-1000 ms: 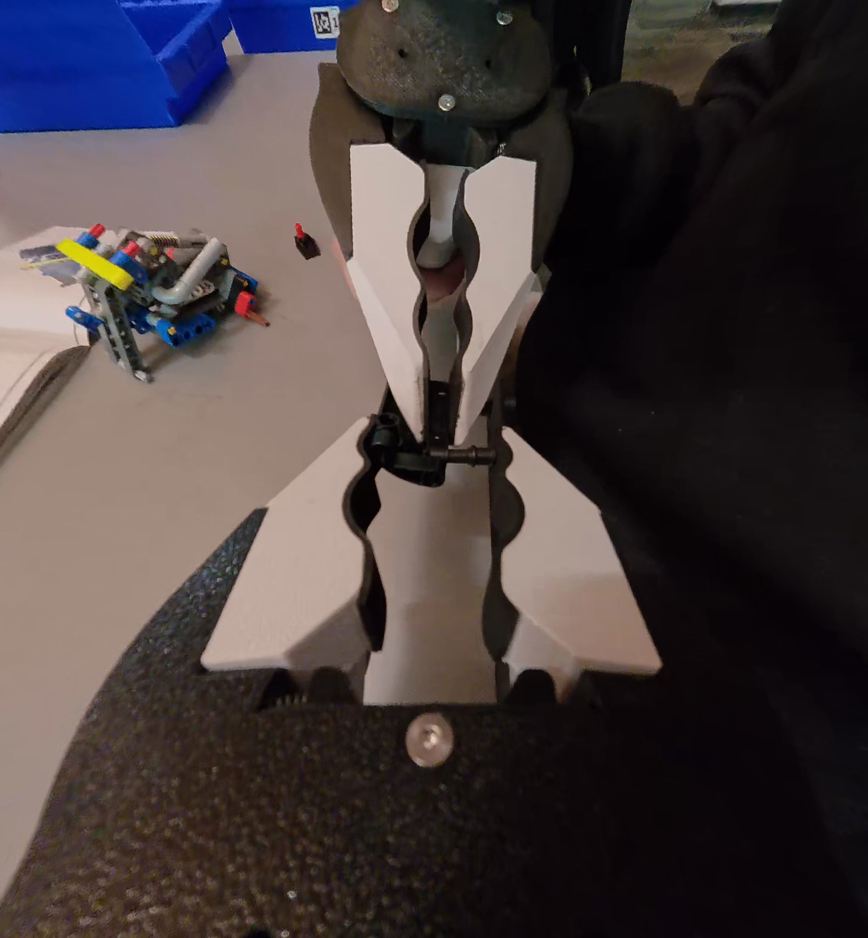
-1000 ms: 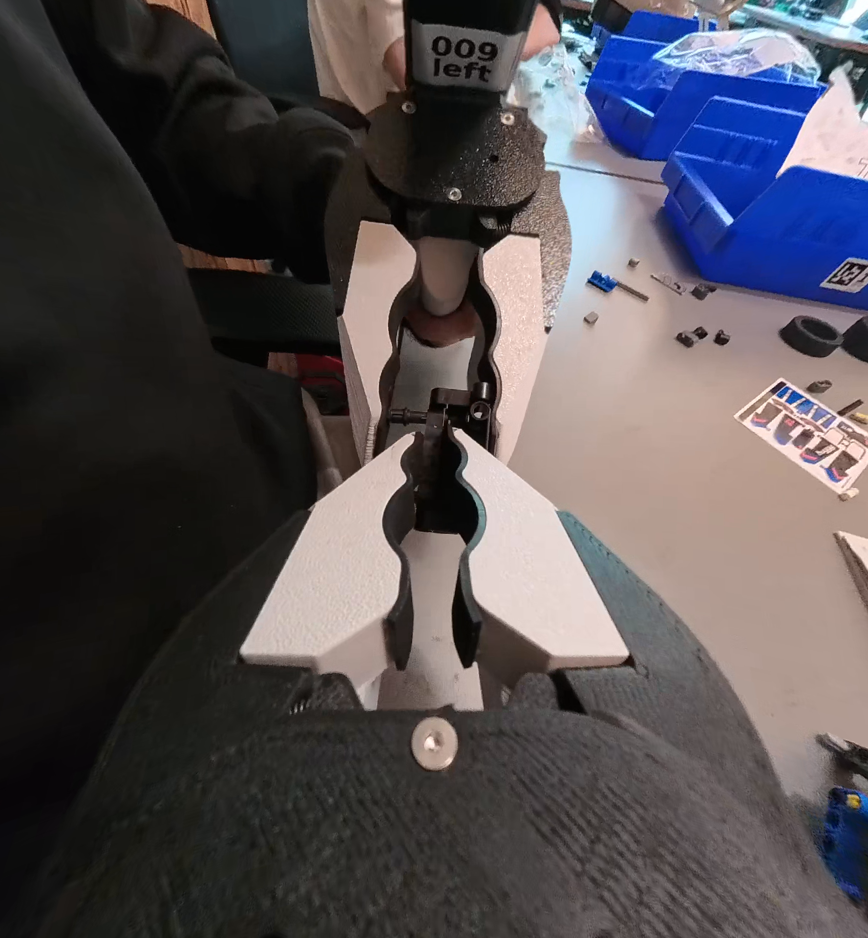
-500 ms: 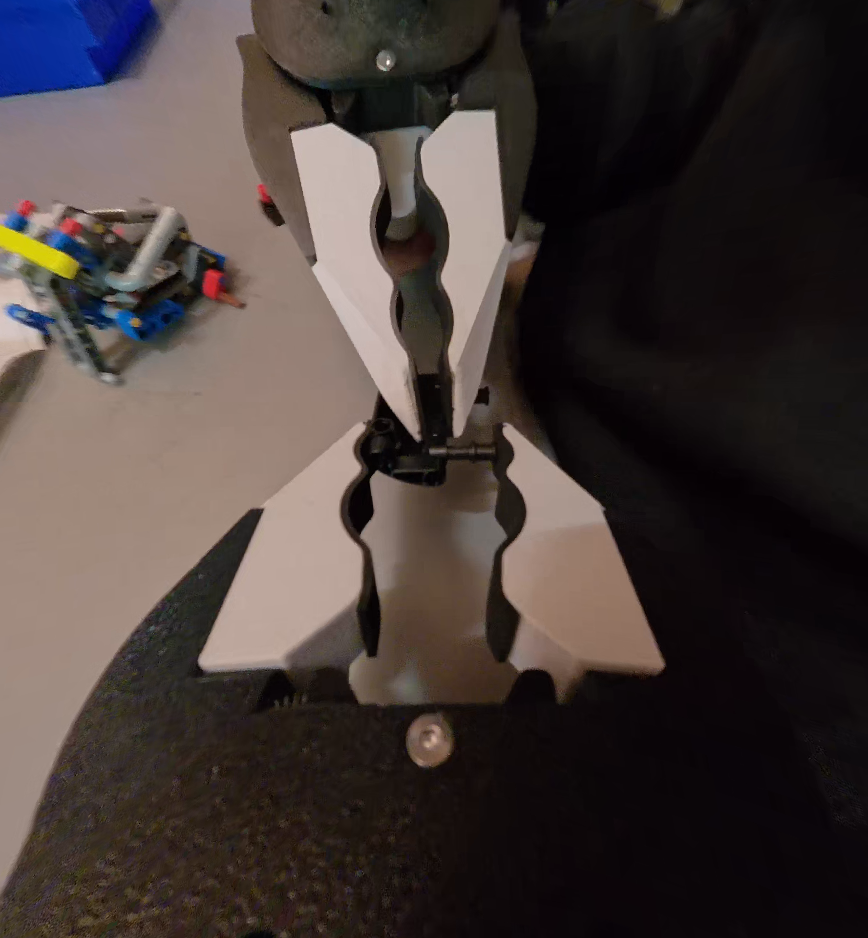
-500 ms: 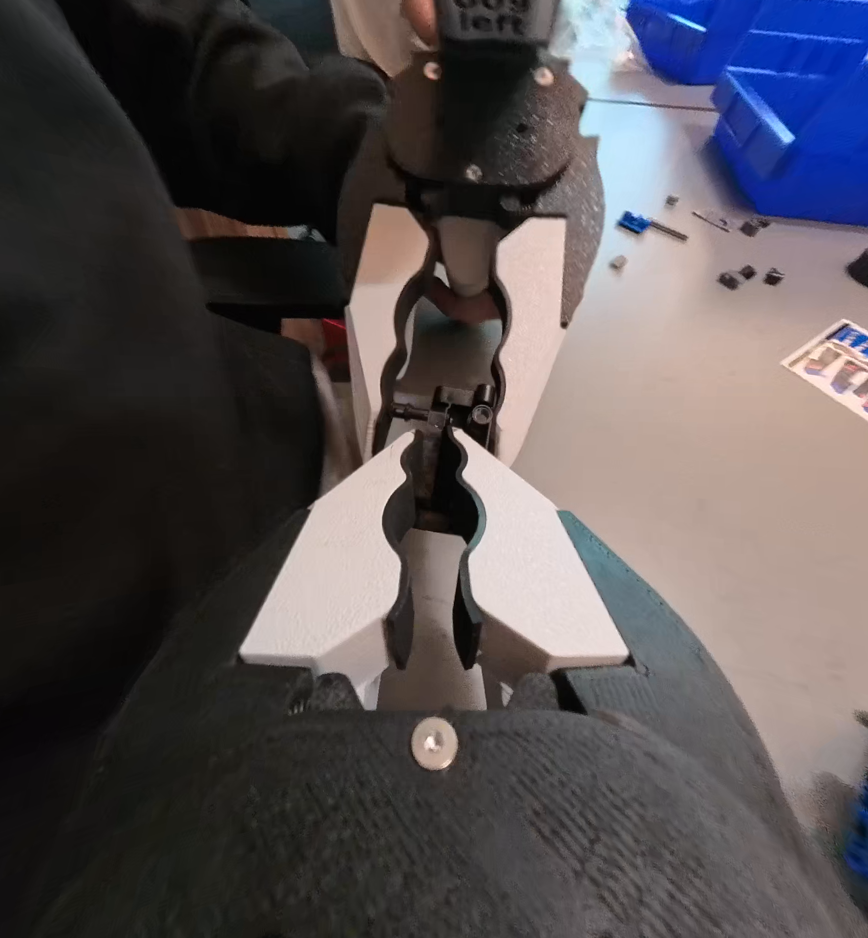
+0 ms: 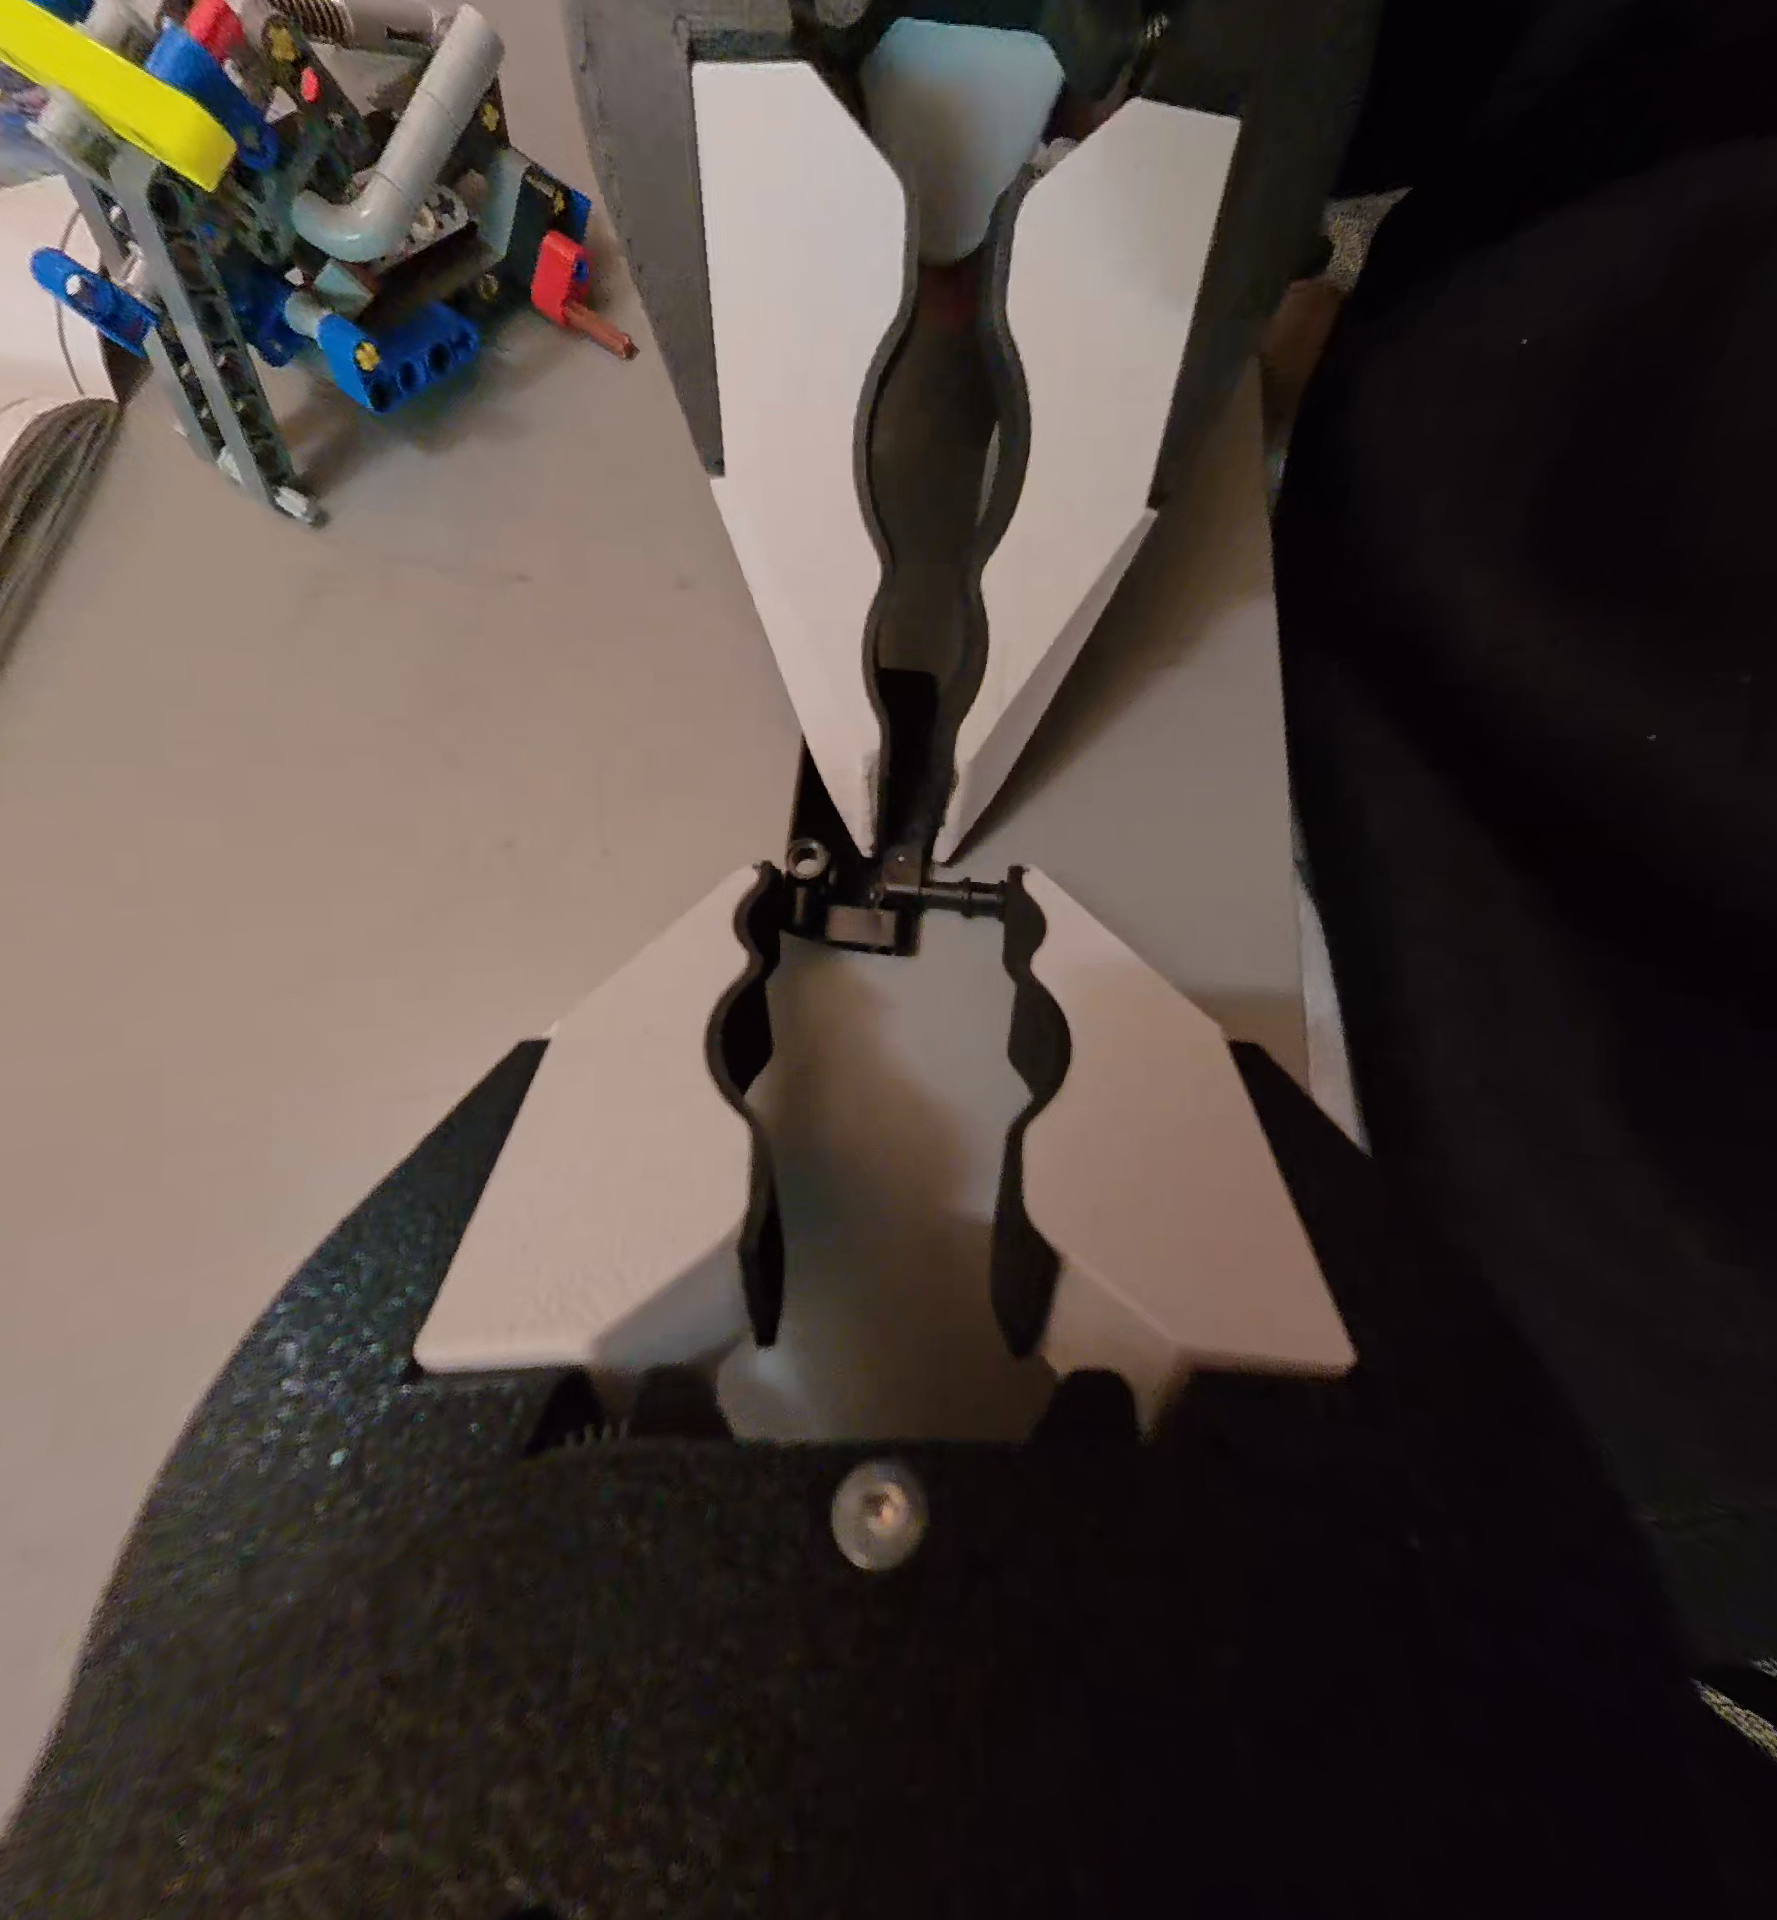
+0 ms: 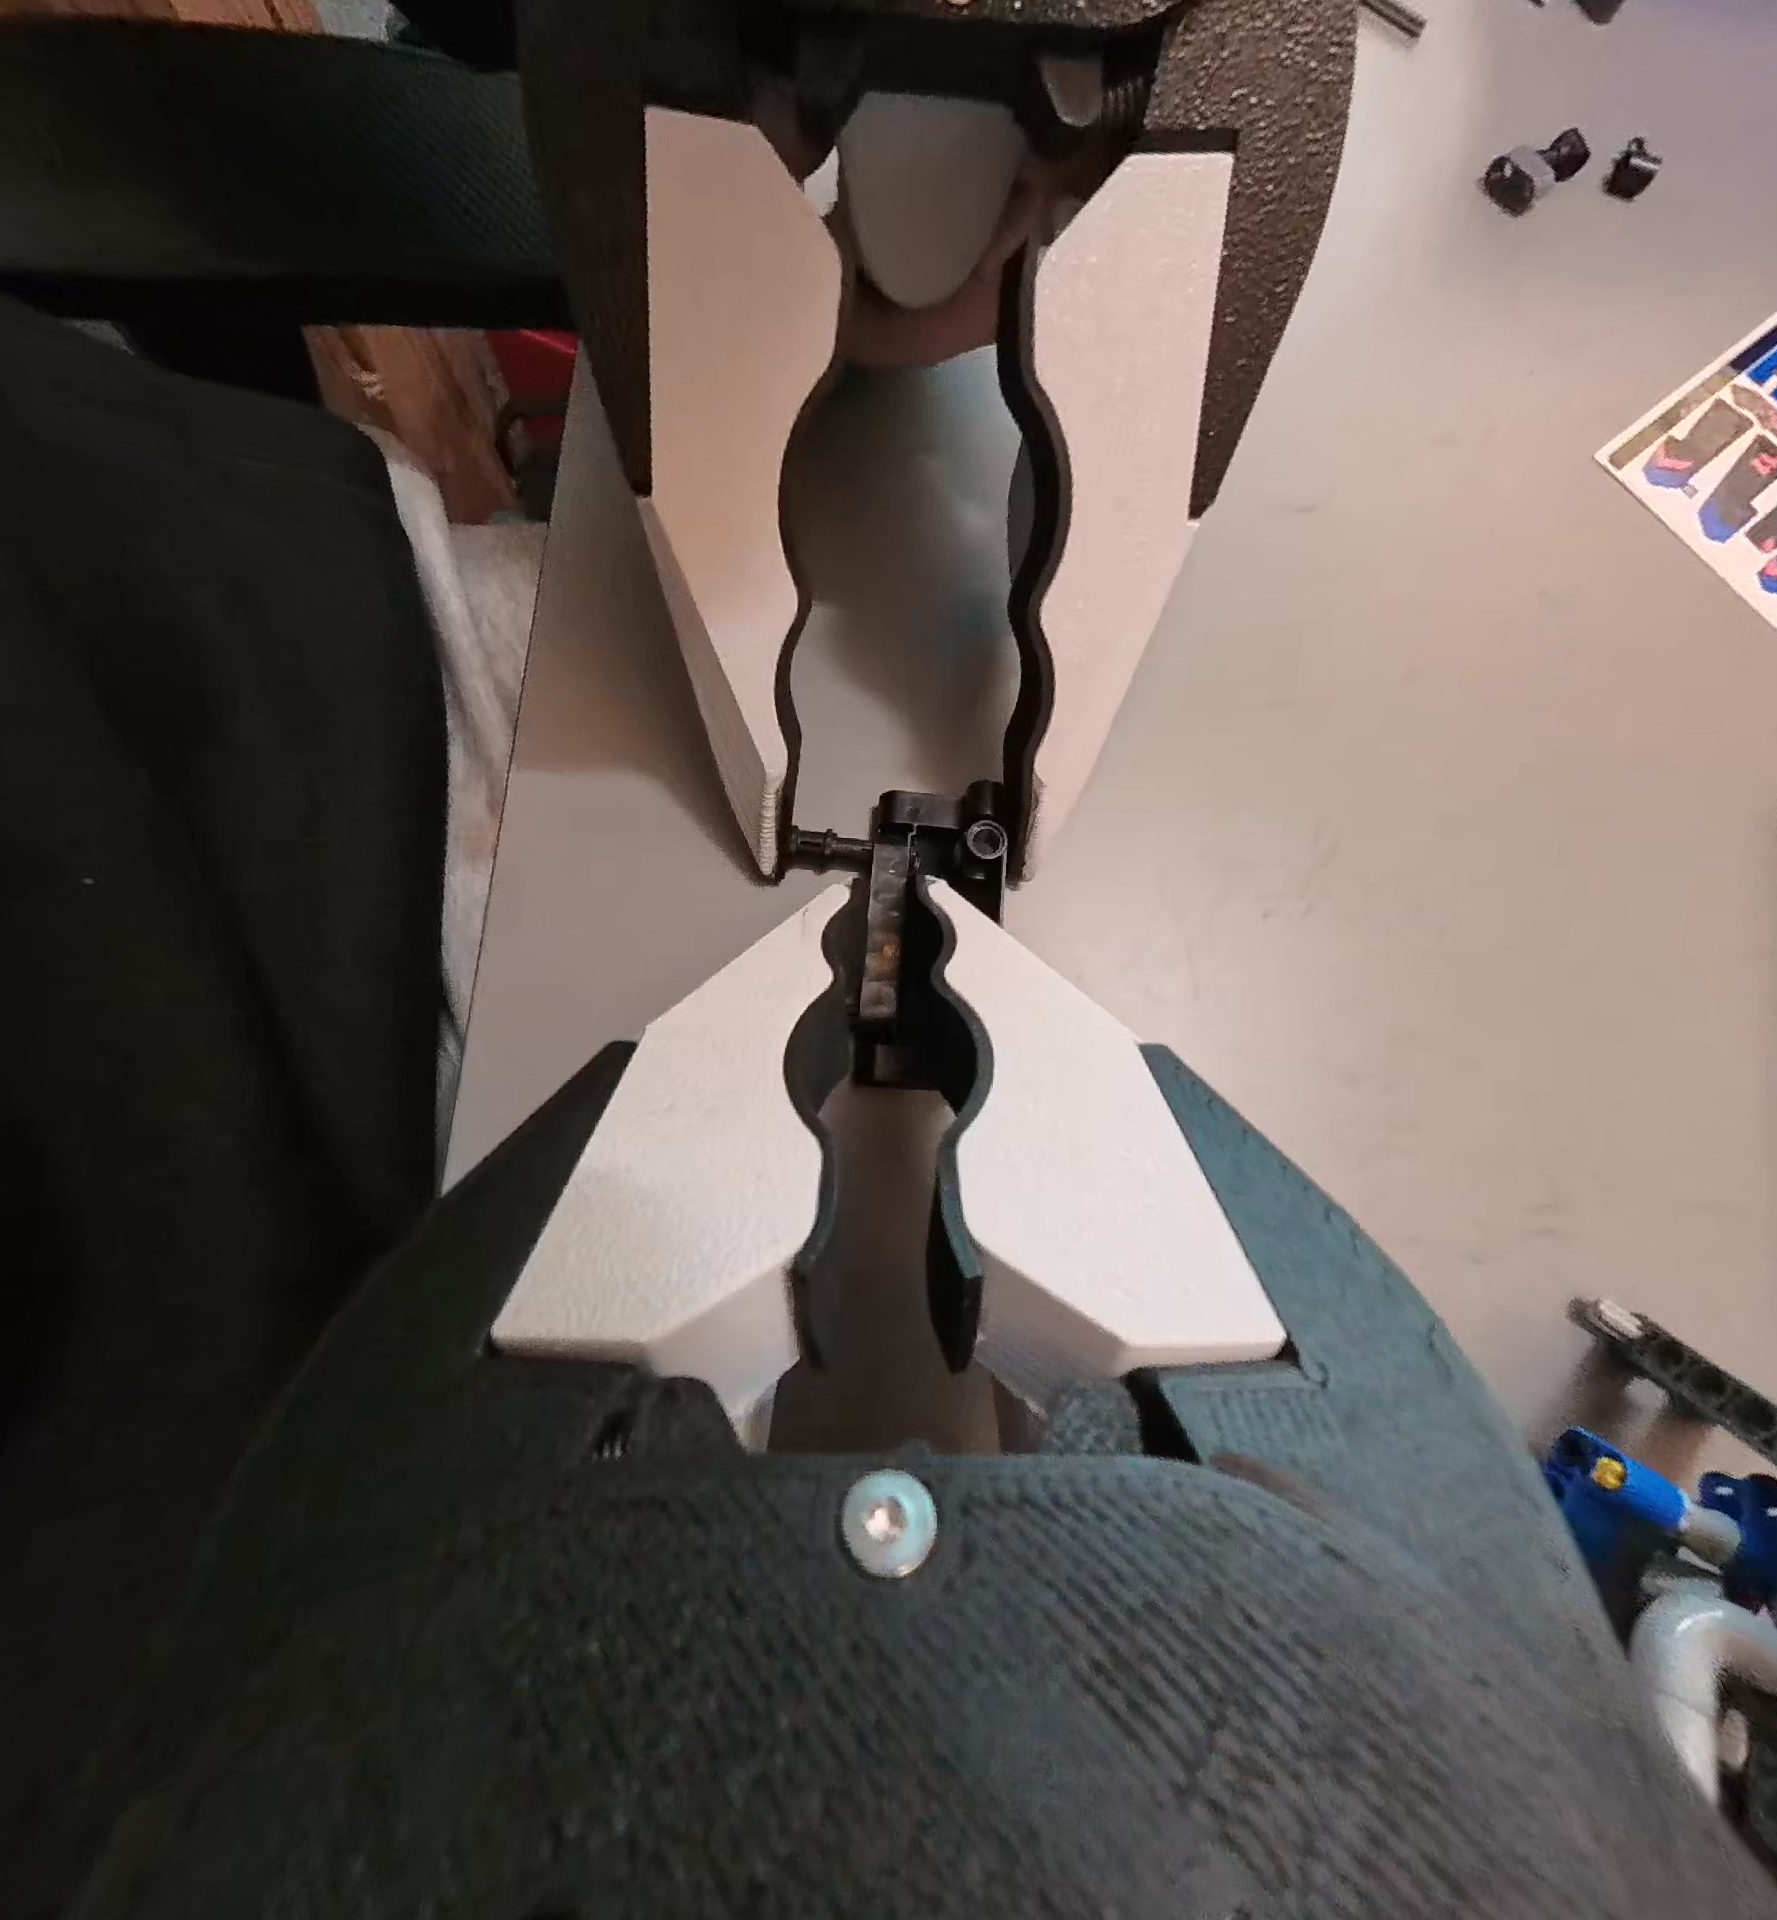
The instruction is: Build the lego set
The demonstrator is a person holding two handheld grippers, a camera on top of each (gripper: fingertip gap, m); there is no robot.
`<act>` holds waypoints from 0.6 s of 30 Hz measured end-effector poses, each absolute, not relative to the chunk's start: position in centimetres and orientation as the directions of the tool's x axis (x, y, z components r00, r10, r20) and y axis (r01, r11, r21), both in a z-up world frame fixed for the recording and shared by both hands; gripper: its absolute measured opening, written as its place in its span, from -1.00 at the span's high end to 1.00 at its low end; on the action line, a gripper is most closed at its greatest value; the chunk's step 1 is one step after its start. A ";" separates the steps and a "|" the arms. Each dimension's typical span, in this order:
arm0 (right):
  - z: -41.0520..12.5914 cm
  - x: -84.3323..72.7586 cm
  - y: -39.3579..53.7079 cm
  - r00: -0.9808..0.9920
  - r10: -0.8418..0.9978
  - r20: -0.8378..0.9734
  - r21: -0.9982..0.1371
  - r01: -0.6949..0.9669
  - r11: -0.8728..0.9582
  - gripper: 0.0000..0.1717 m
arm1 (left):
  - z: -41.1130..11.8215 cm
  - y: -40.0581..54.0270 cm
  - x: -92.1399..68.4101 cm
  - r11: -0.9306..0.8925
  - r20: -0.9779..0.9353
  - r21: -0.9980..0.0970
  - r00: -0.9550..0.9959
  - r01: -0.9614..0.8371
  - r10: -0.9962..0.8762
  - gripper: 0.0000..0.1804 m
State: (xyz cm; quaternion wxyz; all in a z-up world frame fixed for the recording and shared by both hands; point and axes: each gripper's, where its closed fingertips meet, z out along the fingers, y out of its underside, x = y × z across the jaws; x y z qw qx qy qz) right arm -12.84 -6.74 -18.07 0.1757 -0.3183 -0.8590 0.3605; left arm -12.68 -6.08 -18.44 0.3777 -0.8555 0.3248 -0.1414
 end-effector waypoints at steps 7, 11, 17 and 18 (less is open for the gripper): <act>-18.0 -13.0 -7.0 -0.759 0.650 0.046 -0.762 0.394 0.514 0.94 | -18.5 -6.2 -12.8 -0.504 0.004 -0.739 0.744 -0.448 -0.668 0.56; -18.0 -13.0 -7.0 -0.757 0.653 0.019 -0.762 0.412 0.500 0.94 | -18.5 -6.2 -12.8 -0.509 0.019 -0.740 0.743 -0.439 -0.669 0.56; -18.1 -12.9 -7.1 -0.772 0.634 0.055 -0.759 0.380 0.529 0.94 | -18.5 -6.2 -12.8 -0.495 0.009 -0.742 0.731 -0.453 -0.683 0.56; -18.1 -12.9 -7.1 -0.772 0.634 0.056 -0.759 0.380 0.529 0.94 | -18.5 -6.2 -12.8 -0.492 0.010 -0.742 0.726 -0.455 -0.687 0.56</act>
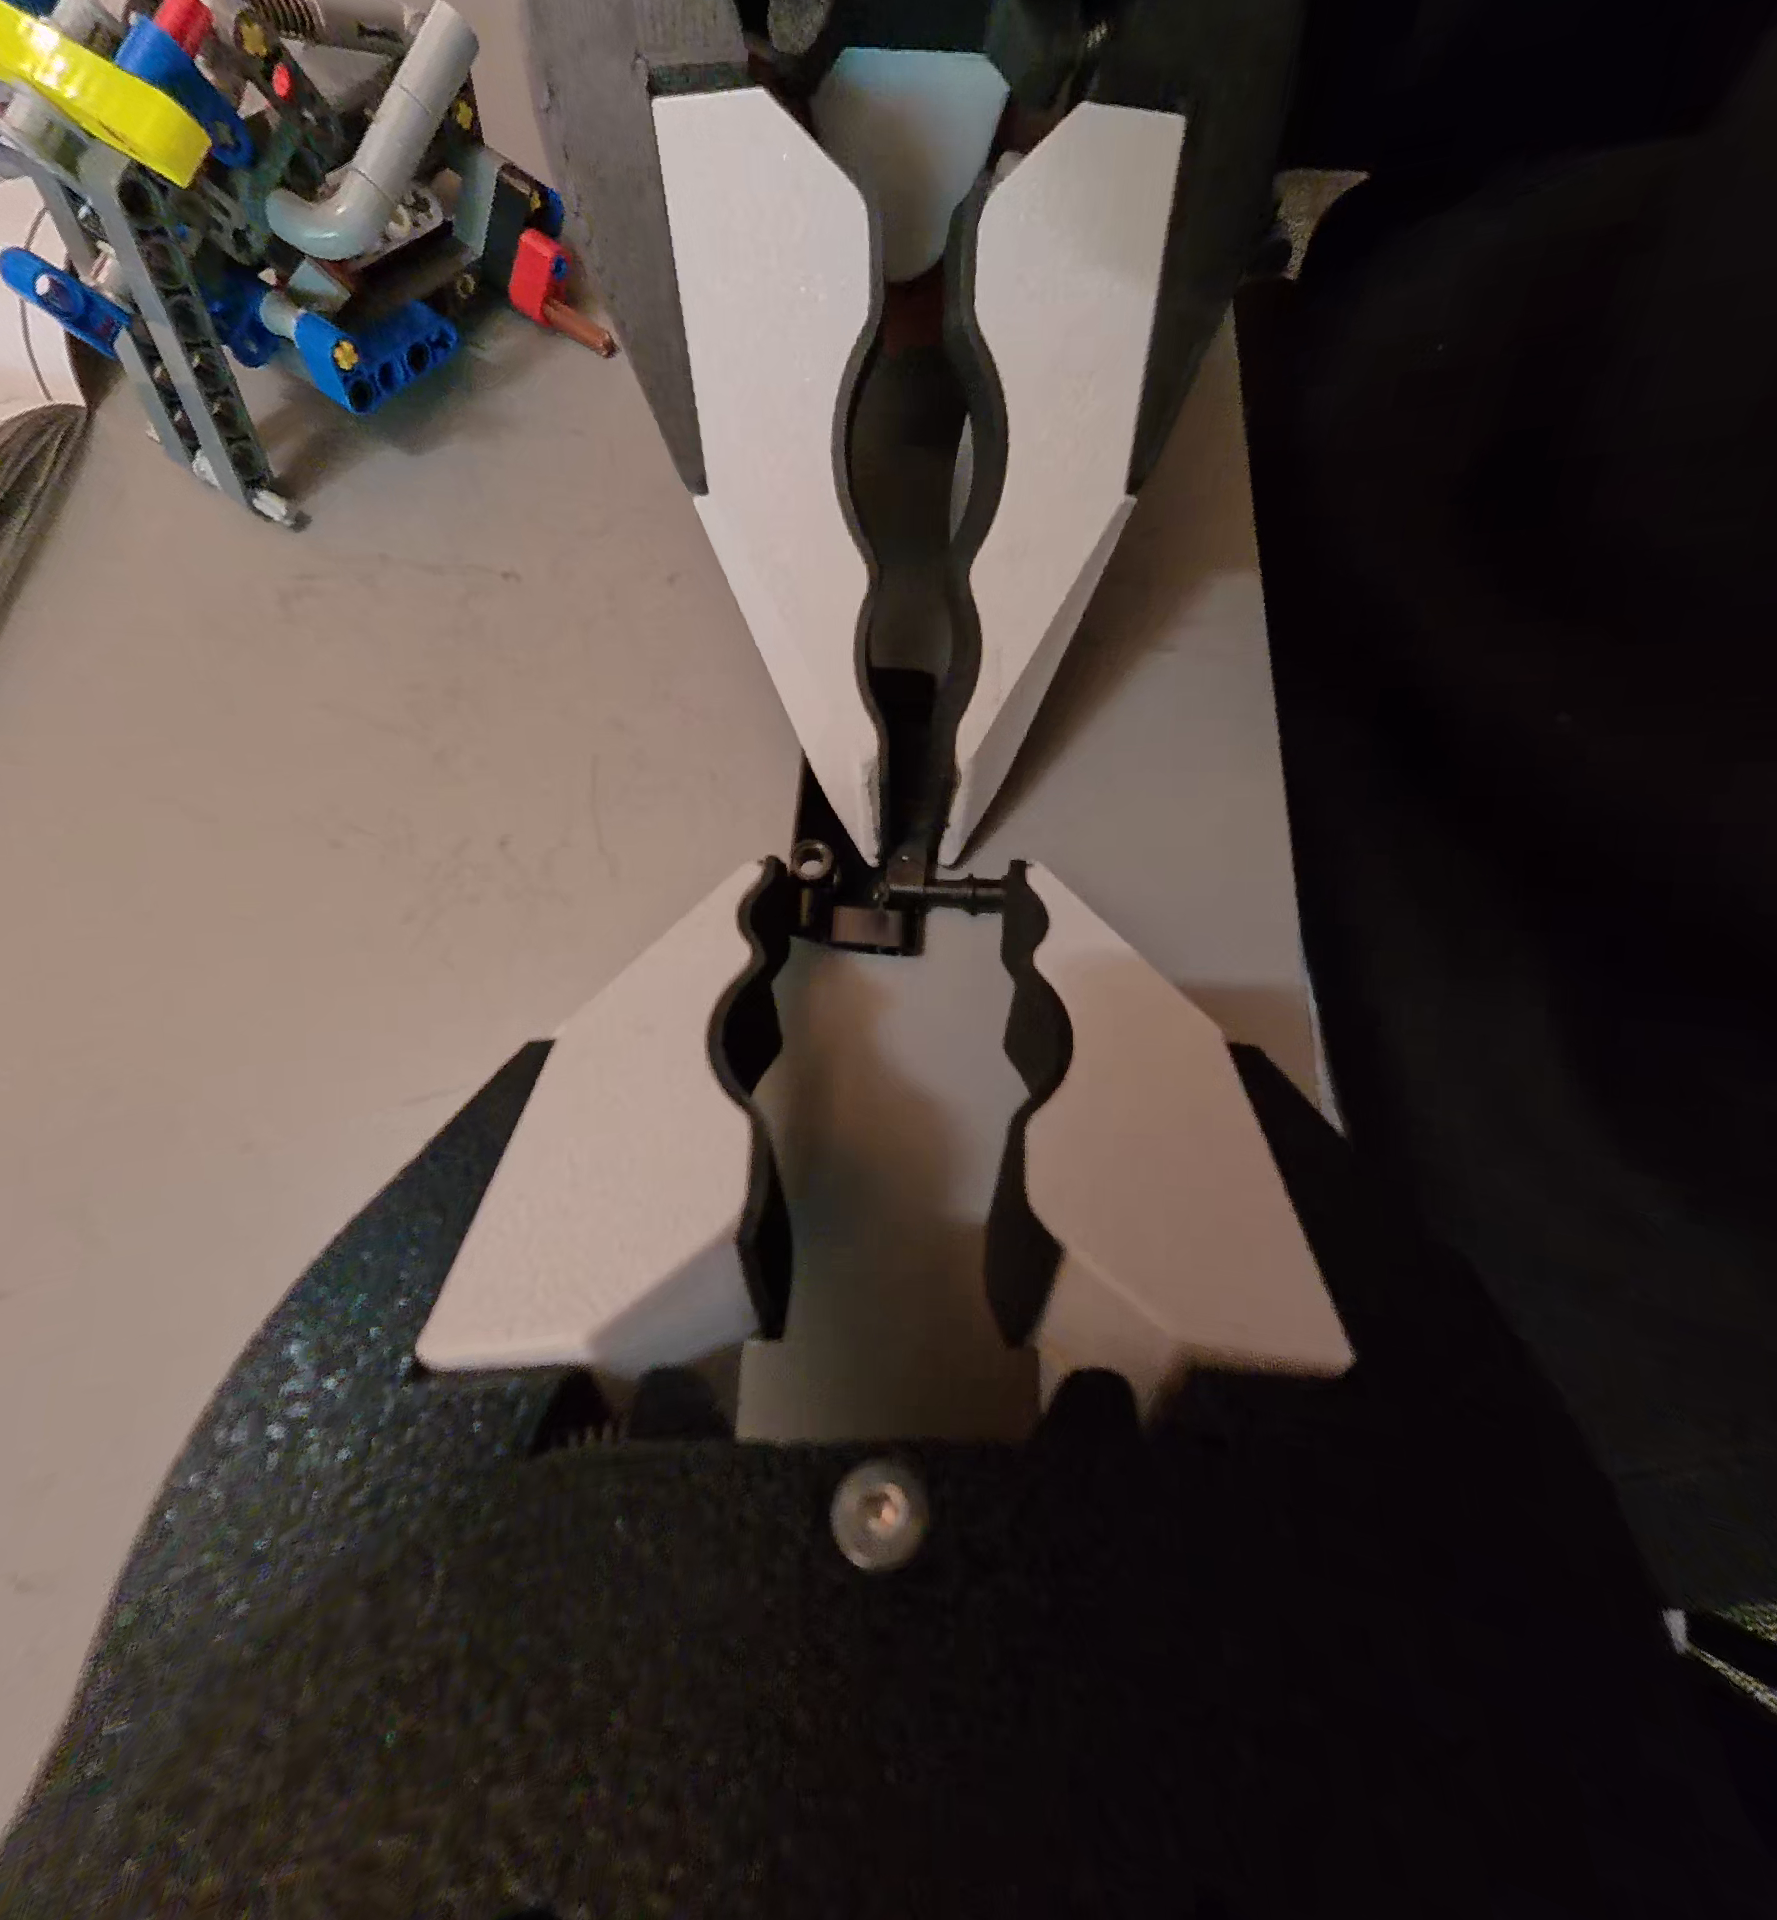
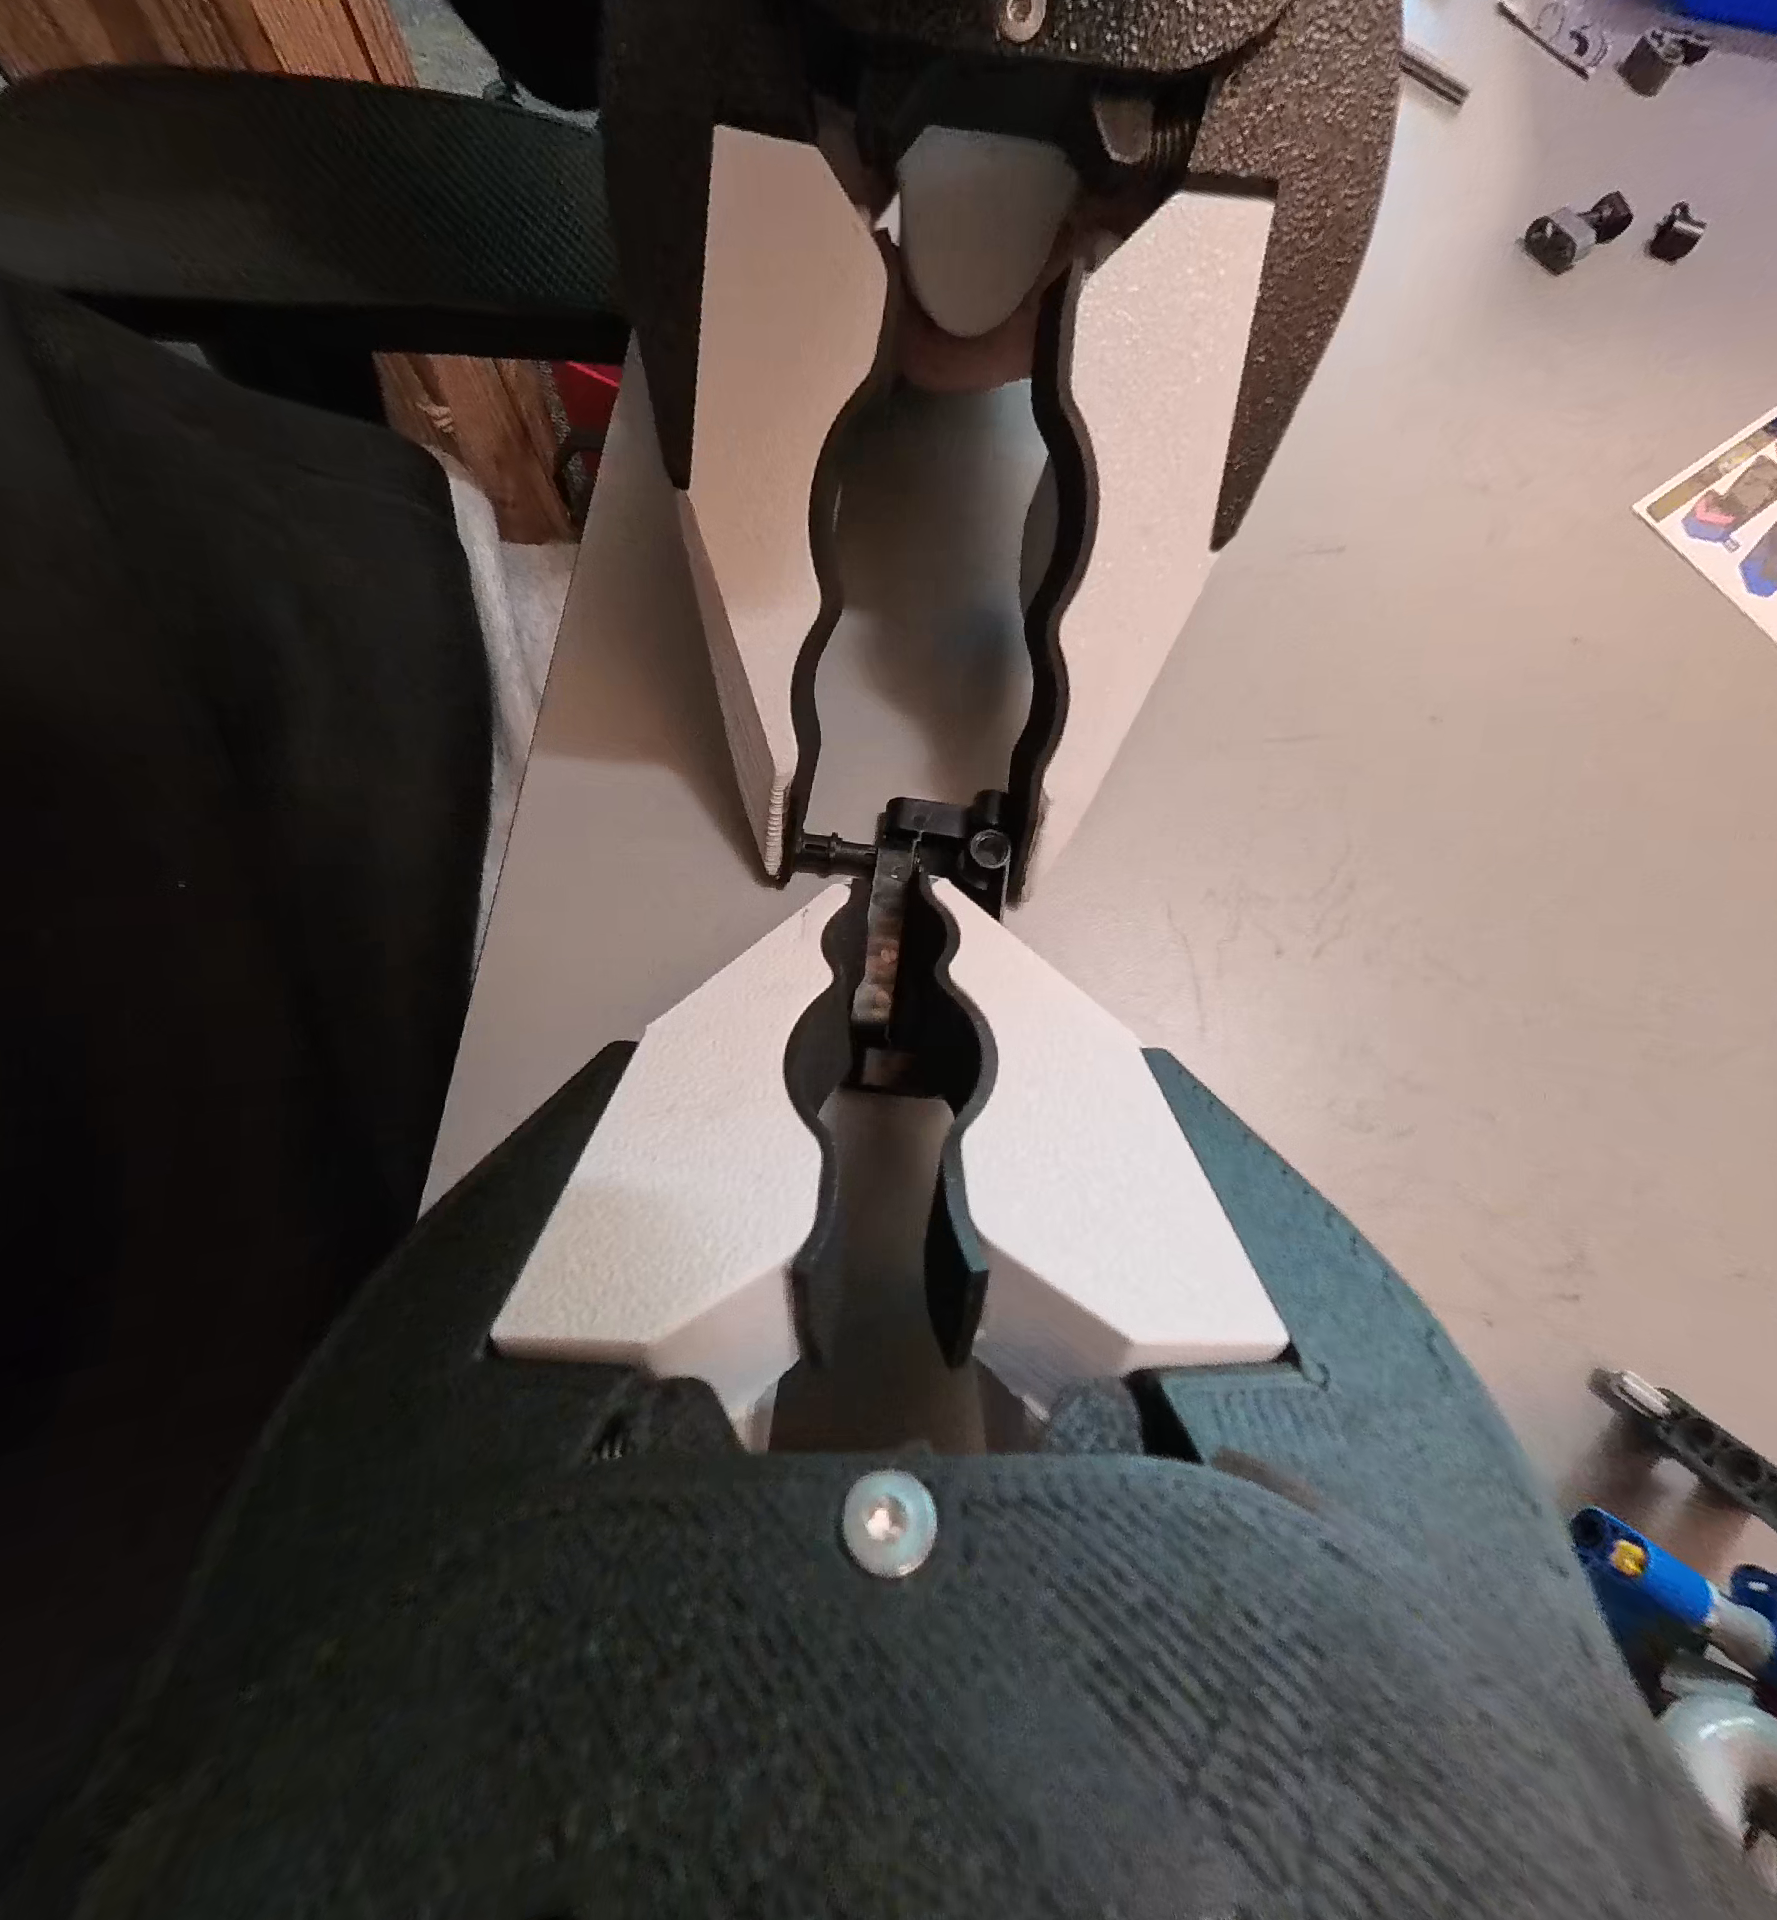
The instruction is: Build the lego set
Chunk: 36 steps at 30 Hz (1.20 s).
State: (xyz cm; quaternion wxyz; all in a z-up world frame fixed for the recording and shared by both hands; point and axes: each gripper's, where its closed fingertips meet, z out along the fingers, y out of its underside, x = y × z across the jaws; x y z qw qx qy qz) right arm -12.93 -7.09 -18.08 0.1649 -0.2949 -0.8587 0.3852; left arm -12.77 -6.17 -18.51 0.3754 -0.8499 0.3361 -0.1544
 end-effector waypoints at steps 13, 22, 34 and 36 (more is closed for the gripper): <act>-18.0 -13.3 -6.8 -0.741 0.671 -0.003 -0.763 0.436 0.478 0.94 | -17.7 -7.6 -13.1 -0.410 -0.271 -0.736 0.790 -0.538 -0.550 0.60; -18.1 -13.2 -7.1 -0.755 0.651 0.083 -0.758 0.376 0.533 0.94 | -18.0 -7.4 -12.3 -0.490 -0.148 -0.746 0.831 -0.450 -0.537 0.83; -18.1 -13.0 -7.3 -0.767 0.636 0.089 -0.757 0.362 0.543 0.93 | -18.0 -7.9 -12.1 -0.518 -0.171 -0.713 0.833 -0.473 -0.526 0.94; -18.1 -13.0 -7.2 -0.764 0.637 0.105 -0.756 0.355 0.550 0.94 | -17.9 -8.3 -11.9 -0.526 -0.171 -0.718 0.848 -0.455 -0.501 1.00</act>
